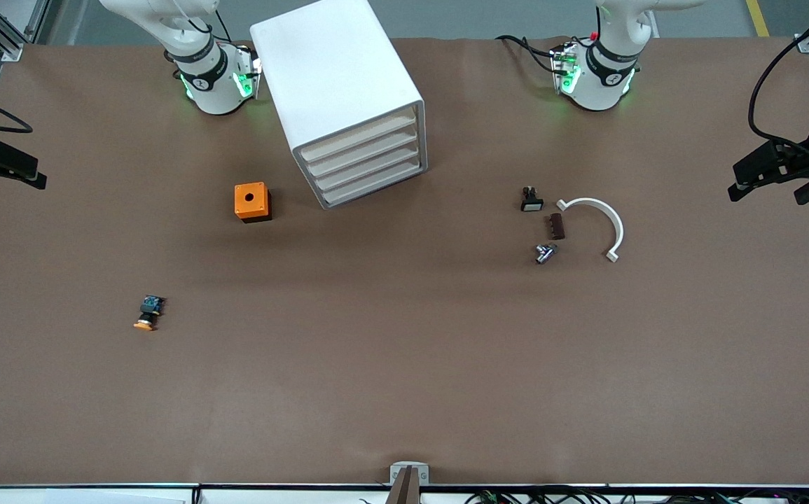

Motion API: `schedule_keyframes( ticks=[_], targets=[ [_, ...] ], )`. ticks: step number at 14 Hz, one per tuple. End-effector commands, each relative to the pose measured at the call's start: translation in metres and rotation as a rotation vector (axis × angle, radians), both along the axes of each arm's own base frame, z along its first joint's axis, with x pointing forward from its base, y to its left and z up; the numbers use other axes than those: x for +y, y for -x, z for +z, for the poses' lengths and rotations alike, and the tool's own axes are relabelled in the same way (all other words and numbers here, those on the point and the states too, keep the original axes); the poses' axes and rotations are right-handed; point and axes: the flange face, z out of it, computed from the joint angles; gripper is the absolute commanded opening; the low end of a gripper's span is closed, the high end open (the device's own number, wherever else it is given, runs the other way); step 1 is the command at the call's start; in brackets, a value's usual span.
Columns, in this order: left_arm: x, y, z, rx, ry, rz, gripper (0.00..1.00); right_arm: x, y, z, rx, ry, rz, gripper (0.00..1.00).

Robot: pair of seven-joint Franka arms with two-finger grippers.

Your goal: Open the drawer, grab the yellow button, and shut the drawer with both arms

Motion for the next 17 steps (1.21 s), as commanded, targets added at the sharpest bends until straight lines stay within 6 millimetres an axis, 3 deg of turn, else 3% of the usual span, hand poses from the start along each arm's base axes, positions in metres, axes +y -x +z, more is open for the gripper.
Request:
schedule_keyframes(
  ticks=[1, 8, 17],
  targets=[
    [-0.002, 0.000, 0.005, 0.005, -0.018, 0.006, 1.00, -0.002, 0.021, -0.002, 0.010, -0.018, -0.028, 1.00],
    [-0.002, 0.001, 0.006, 0.003, -0.018, 0.006, 1.00, 0.000, 0.047, -0.009, -0.063, -0.016, -0.053, 1.00],
    [-0.002, 0.000, 0.005, 0.005, -0.018, 0.006, 1.00, -0.004, 0.056, -0.010, -0.139, -0.018, -0.043, 1.00]
  ],
)
